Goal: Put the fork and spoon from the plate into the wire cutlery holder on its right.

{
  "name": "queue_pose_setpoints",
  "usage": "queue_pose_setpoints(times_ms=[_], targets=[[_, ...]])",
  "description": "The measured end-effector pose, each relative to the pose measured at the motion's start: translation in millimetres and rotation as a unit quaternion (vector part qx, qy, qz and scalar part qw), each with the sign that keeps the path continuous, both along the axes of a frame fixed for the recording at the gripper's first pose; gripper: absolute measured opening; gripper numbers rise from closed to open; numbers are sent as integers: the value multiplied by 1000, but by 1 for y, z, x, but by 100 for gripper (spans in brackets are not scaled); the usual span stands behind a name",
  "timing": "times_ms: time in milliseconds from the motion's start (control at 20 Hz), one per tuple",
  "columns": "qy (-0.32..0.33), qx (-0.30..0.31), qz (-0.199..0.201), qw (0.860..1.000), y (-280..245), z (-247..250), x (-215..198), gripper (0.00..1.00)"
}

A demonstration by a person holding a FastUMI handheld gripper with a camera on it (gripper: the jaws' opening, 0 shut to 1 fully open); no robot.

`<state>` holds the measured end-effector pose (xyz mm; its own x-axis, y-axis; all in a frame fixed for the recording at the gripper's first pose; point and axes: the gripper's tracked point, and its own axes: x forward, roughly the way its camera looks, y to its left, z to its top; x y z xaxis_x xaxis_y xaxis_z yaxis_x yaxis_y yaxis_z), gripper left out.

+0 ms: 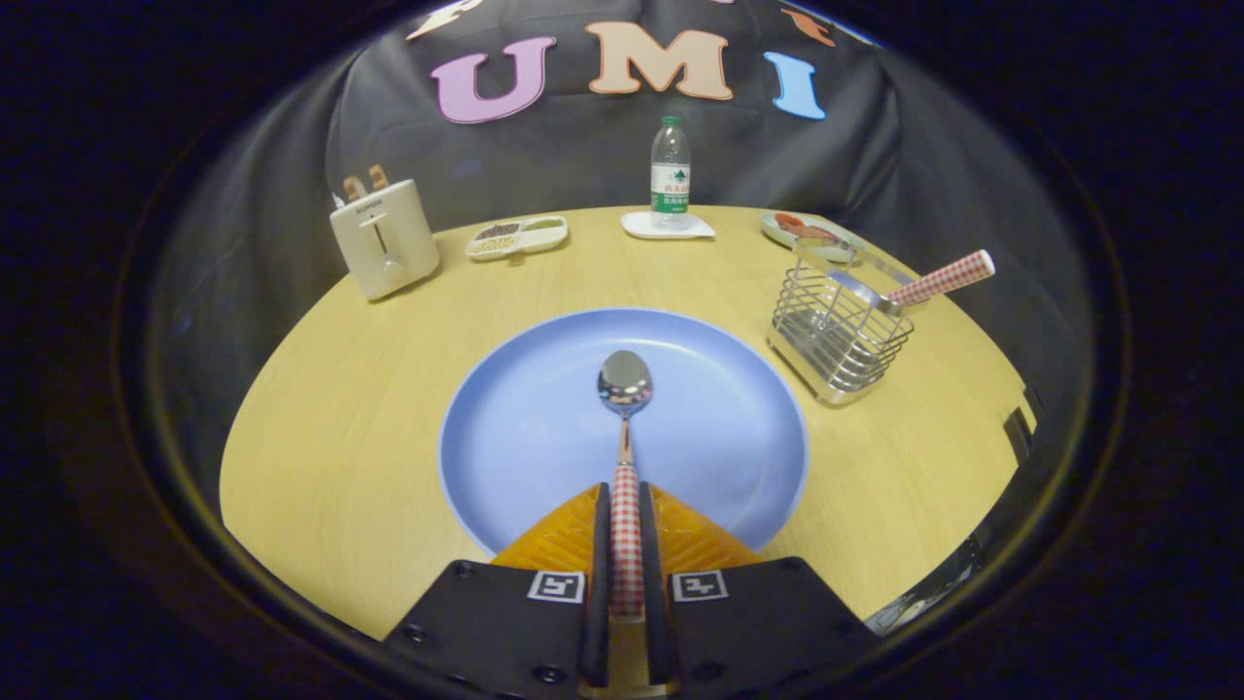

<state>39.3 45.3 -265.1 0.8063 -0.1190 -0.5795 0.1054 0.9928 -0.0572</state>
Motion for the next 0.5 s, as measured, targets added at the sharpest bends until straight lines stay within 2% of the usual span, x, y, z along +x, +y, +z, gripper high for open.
queue_pose_setpoints(times_ms=[200,500], targets=[[5,-3,13,1000,1,1,-1,14],[20,13,47,999,10,3,-3,13]])
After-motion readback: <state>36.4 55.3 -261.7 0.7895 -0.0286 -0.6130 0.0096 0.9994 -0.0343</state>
